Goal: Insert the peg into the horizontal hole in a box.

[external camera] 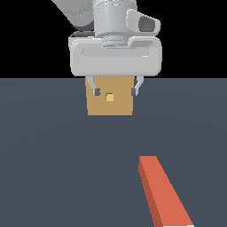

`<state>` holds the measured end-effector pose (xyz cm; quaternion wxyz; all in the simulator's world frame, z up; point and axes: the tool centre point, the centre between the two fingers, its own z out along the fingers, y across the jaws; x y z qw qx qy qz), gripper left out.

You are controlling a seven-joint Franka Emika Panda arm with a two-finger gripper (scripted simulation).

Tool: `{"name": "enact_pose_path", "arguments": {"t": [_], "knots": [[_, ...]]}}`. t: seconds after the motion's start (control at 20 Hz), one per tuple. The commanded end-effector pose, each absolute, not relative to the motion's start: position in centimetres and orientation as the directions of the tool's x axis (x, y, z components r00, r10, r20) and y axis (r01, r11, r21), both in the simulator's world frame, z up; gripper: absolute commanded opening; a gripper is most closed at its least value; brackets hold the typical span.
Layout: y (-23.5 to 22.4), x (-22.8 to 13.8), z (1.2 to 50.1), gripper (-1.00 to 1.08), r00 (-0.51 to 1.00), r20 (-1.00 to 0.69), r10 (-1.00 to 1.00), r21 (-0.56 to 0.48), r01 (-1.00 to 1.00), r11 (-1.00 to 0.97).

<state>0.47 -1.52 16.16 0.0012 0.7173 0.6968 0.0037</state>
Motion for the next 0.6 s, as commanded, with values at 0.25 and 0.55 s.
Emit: {"name": "enact_pose_path", "arguments": {"t": [0.25, 0.55], "knots": [[-2.4, 0.7, 15.8, 1.0, 0.028, 0.003, 1.0, 0.007, 1.0, -0.028], [-5.7, 1.4, 14.6, 1.0, 0.022, 0.002, 1.0, 0.006, 1.0, -0.022]]}}
